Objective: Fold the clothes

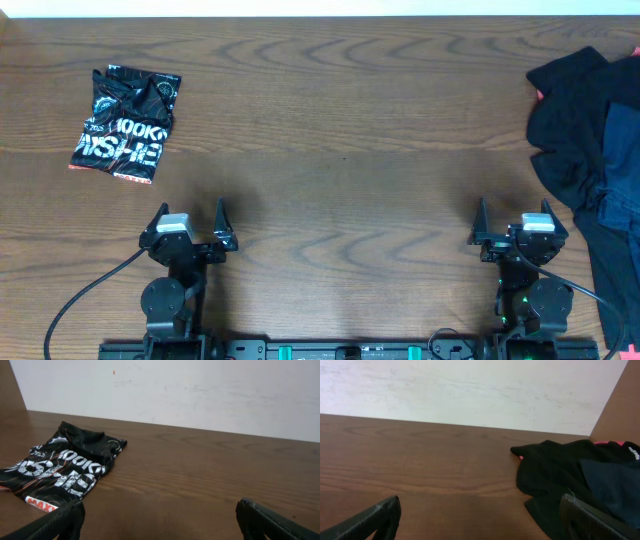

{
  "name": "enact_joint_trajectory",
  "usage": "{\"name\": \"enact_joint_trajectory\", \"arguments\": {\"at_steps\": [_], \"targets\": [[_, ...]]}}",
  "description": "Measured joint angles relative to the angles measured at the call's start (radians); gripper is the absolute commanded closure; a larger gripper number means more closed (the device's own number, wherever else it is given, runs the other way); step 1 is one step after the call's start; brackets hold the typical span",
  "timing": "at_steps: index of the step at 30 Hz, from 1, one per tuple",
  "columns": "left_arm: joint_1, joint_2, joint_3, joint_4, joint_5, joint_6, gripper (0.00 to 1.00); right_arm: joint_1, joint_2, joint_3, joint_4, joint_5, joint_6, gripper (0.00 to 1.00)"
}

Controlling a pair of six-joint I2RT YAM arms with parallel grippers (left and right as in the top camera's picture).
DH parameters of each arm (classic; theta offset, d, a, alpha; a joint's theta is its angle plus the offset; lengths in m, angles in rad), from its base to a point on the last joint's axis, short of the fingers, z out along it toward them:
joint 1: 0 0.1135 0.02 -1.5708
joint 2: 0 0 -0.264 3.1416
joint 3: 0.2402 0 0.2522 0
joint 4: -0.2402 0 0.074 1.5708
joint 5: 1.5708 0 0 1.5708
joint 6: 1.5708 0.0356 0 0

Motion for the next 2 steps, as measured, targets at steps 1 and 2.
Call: {"name": "enact_joint_trajectory", "arguments": {"at_steps": [1,2], "targets": [[0.0,0.0,0.0,0.0,0.0,0.0,0.02,0.0,0.0,0.0,0.0,0.0,0.0,0.01],[0.0,0.0,0.0,0.0,0.0,0.0,0.02,0.0,0.0,0.0,0.0,0.0,0.0,0.01]]}}
